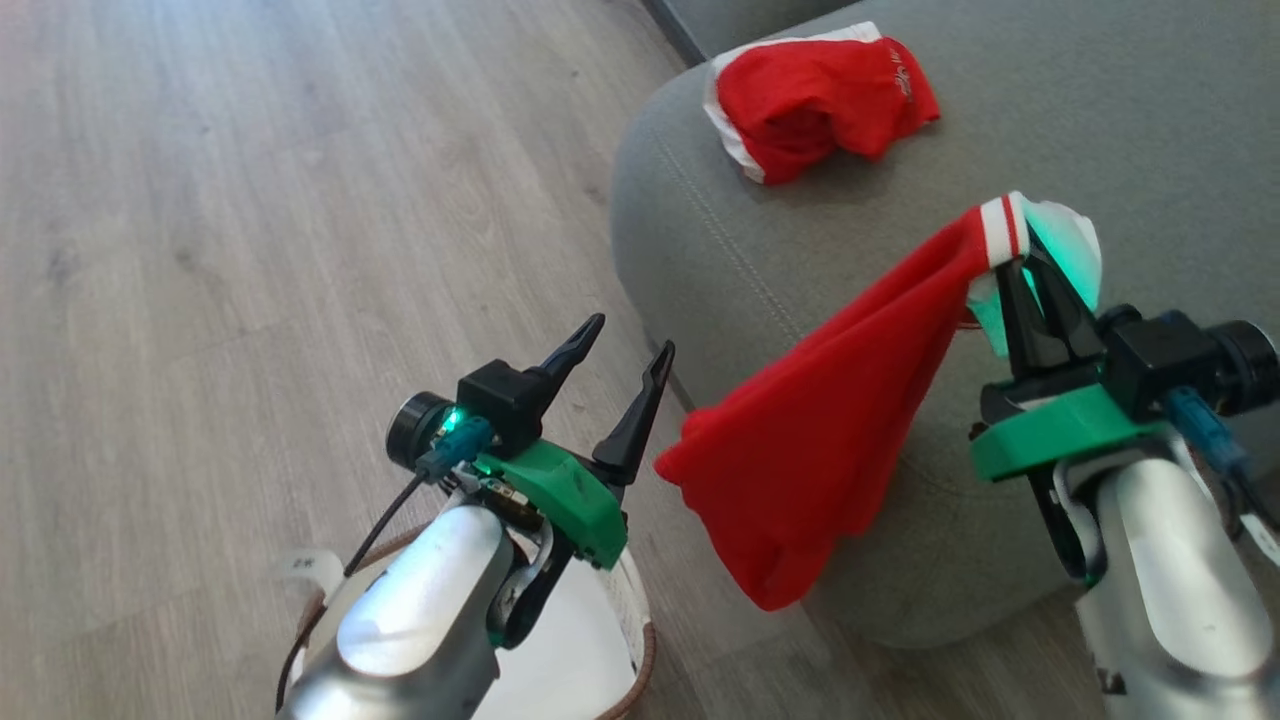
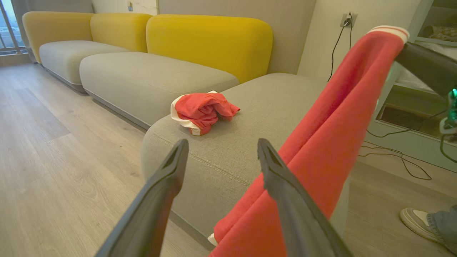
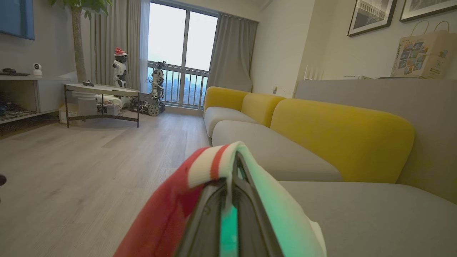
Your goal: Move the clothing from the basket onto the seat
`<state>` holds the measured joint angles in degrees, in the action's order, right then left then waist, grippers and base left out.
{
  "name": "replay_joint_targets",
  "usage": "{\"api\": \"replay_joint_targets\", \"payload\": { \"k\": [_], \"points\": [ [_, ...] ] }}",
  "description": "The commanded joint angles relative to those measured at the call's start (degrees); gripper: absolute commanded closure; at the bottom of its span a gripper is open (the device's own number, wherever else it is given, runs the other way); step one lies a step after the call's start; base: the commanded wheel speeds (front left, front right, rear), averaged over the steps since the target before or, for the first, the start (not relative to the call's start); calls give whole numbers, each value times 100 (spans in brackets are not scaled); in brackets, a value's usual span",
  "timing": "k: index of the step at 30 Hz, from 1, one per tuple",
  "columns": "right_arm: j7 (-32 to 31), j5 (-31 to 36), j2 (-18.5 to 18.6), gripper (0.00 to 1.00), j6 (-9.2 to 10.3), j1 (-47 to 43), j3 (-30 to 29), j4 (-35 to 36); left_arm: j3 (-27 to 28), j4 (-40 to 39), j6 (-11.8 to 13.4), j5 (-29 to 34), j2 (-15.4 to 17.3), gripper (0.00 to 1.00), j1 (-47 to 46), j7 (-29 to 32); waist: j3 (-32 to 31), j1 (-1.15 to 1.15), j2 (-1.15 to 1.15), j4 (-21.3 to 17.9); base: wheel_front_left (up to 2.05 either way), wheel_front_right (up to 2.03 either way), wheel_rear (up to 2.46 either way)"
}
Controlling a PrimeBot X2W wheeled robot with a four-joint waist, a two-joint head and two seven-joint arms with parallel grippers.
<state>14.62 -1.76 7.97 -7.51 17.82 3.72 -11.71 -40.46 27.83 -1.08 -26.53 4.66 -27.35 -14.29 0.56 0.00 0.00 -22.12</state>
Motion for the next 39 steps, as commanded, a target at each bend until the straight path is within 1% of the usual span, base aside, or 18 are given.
{"api": "replay_joint_targets", "payload": {
  "k": [1,5,8,9,13,18,21,25,30,34,37,39],
  "points": [
    [38,-53,73,100,2,447,193,159,240,-210,-30,75,24,0,-147,-71,53,0,0,-86,0,0,0],
    [38,-135,153,100,2,778,402,-82,248,-232,-60,169,-23,0,-120,-71,138,0,0,-93,0,0,0],
    [38,-224,241,100,2,1221,506,-358,245,-272,-91,234,-54,0,-138,-71,257,0,0,-27,0,0,0],
    [38,-224,241,100,2,1221,506,-358,245,-272,-91,234,-54,0,-138,-71,257,0,0,-27,0,0,0],
    [37,-344,438,100,2,2016,543,-766,267,-368,-84,318,-84,0,-185,-71,475,0,0,127,0,0,0],
    [-64,-415,902,100,2,3350,378,-1254,259,-565,-52,459,-102,0,-273,-71,887,0,0,423,0,0,0],
    [-176,-232,1264,100,2,4131,229,-1475,236,-688,-37,563,-93,0,-359,-71,1155,0,0,633,0,0,0],
    [-340,29,1703,100,2,5047,-218,-1752,153,-883,-25,700,-78,0,-480,-71,1514,0,0,958,0,0,0],
    [-500,544,2094,100,2,5898,-784,-2157,11,-1159,-7,843,-68,0,-653,-8,1992,0,0,1400,0,0,0],
    [-532,991,2167,100,2,6141,-1343,-2650,-78,-1312,-6,935,-54,0,-805,59,2375,0,0,1746,0,0,0],
    [-527,1324,2159,100,2,6070,-1899,-3078,-129,-1388,-5,986,-54,0,-925,90,2655,0,0,1986,0,0,0],
    [-515,1554,2082,100,2,5940,-2304,-3354,-139,-1419,9,1004,-54,0,-991,96,2817,0,0,2102,0,0,0]
  ]
}}
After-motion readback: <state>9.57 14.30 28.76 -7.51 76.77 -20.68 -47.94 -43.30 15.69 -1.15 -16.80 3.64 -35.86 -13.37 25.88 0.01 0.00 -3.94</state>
